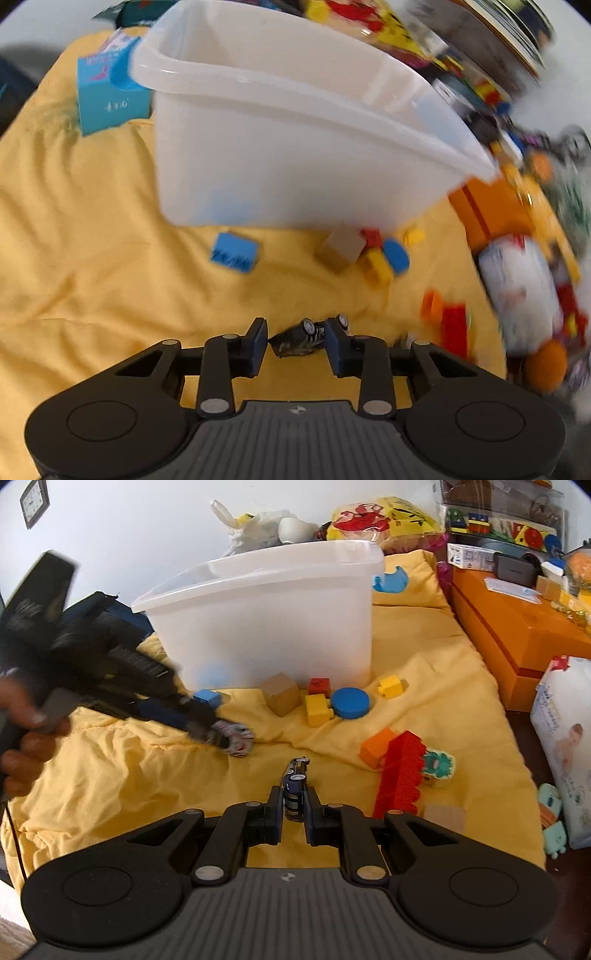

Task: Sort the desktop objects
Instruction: 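Grasp the white-and-black car with the left tool while the right tool holds the blue car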

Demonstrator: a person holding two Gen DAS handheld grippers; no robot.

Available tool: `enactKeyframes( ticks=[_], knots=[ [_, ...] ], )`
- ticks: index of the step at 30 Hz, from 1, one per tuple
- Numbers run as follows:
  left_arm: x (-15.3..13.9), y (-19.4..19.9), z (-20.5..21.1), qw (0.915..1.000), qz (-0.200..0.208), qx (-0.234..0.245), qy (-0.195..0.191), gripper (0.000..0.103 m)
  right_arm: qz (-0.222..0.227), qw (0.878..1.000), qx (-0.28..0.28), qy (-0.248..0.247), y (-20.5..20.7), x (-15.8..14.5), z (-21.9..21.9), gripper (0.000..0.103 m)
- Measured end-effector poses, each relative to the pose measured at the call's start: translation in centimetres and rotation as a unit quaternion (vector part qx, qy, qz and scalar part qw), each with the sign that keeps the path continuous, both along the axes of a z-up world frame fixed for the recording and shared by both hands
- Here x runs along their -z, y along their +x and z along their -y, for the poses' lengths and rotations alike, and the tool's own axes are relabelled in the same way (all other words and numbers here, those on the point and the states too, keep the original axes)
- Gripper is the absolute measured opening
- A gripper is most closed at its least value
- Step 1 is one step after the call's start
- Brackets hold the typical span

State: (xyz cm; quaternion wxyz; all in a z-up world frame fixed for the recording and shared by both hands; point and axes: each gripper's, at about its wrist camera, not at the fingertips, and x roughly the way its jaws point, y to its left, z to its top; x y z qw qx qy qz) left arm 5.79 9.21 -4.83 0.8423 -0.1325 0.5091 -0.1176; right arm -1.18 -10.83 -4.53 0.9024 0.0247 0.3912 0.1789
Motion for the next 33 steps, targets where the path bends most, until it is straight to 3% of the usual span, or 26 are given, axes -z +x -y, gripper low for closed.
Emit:
enactKeyframes(
  ticks=[3,7,11,16,19,24,29,31,33],
  knots=[
    [-0.3,-1.7,-0.3,0.9995,0.000,0.025,0.019,0.037,-0.028,0.998,0.005,0.051,0.9,0.0,0.5,0.013],
    [0.2,-3.6,-1.6,0.9997,0.007,0.017,0.014,0.037,-0.065,0.992,0.015,0.106,1.7,0.7,1.3,0.013],
    [0.6,-4.8,-1.3,0.9992,0.028,0.010,0.027,0.037,-0.079,0.990,0.036,0.107,1.7,1.3,1.9,0.013],
    [-0.1,-5.9,0.6,0.9927,0.074,0.049,0.082,0.038,-0.082,0.990,0.066,0.097,1.9,1.5,3.2,0.014],
    [0.0,-6.4,1.6,0.9875,0.092,0.070,0.107,0.039,-0.077,0.992,0.064,0.080,2.0,1.6,3.3,0.017],
    [0.5,-6.6,2.2,0.9850,0.090,0.077,0.126,0.040,-0.041,0.998,0.039,0.002,1.3,1.2,1.9,0.028],
    [0.2,-7.1,2.4,0.9811,0.100,0.086,0.141,0.043,0.008,0.998,-0.002,-0.058,0.6,0.3,0.1,0.030],
    [-0.2,-7.7,2.9,0.9741,0.117,0.107,0.161,0.043,0.025,0.997,-0.010,-0.075,0.7,-0.1,-0.5,0.030],
    [-0.3,-8.4,4.1,0.9611,0.137,0.154,0.184,0.043,0.038,0.995,-0.016,-0.093,1.2,-0.3,-1.1,0.032]
  ],
)
